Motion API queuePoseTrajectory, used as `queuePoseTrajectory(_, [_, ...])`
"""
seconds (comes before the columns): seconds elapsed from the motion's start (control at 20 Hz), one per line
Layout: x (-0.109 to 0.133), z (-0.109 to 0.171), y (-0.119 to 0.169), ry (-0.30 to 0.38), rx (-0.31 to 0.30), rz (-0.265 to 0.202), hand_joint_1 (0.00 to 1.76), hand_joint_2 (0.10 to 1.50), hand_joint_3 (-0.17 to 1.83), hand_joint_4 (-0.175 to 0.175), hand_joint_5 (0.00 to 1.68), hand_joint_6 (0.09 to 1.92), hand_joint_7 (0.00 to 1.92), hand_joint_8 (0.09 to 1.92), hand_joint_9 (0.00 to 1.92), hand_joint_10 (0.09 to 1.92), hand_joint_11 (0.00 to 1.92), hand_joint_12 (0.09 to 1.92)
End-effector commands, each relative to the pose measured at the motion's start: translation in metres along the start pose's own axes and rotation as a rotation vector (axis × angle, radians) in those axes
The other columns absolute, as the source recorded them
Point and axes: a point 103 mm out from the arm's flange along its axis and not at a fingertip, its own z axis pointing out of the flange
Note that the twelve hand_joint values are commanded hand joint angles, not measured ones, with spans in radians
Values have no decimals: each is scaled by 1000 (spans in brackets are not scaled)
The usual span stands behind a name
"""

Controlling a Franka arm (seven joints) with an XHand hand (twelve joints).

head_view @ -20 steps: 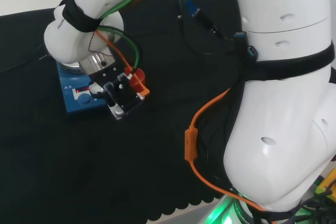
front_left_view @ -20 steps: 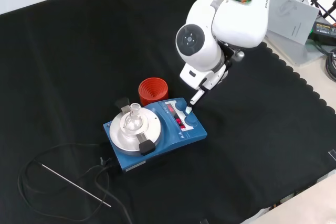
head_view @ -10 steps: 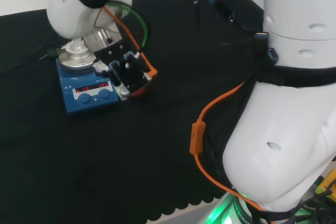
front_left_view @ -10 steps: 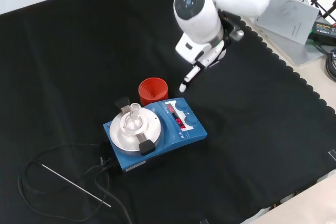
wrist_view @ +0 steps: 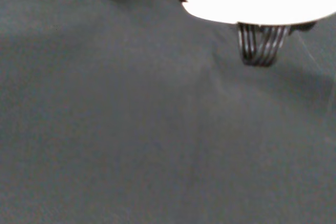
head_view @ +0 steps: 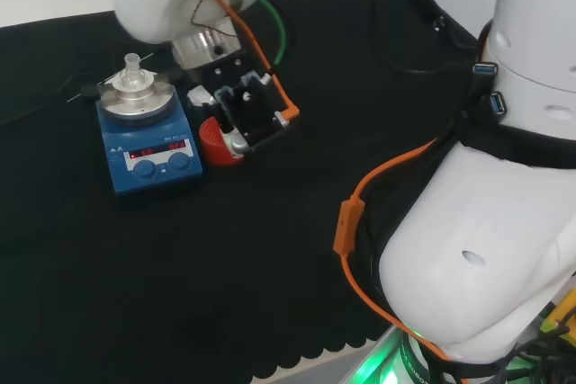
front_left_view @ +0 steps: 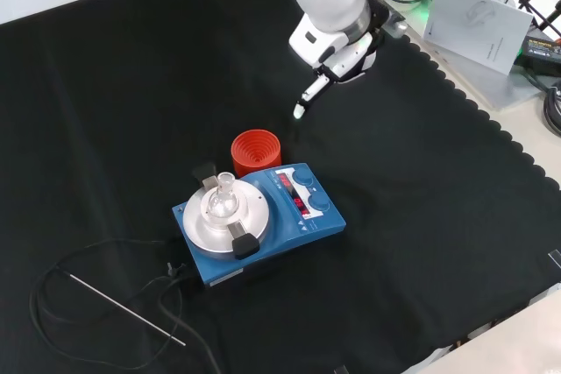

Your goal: Turn on the heater.

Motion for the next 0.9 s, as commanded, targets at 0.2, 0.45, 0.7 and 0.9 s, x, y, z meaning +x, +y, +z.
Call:
queuePoseTrajectory(0.2, [-27,3,-8,65,4,62,1639,483,1307,-52,28,549,1807,1451,1819,1428,1562,1493])
queuePoseTrajectory(0.45, [-41,4,-11,88,-3,94,1638,483,1308,-54,33,552,1807,1451,1818,1428,1556,1491])
queuePoseTrajectory(0.7, [-53,5,-15,106,-13,119,1636,483,1309,-55,36,554,1804,1450,1816,1427,1550,1489])
queuePoseTrajectory(0.9, [-61,5,-16,117,-17,129,1634,483,1309,-56,37,555,1802,1450,1815,1427,1545,1486])
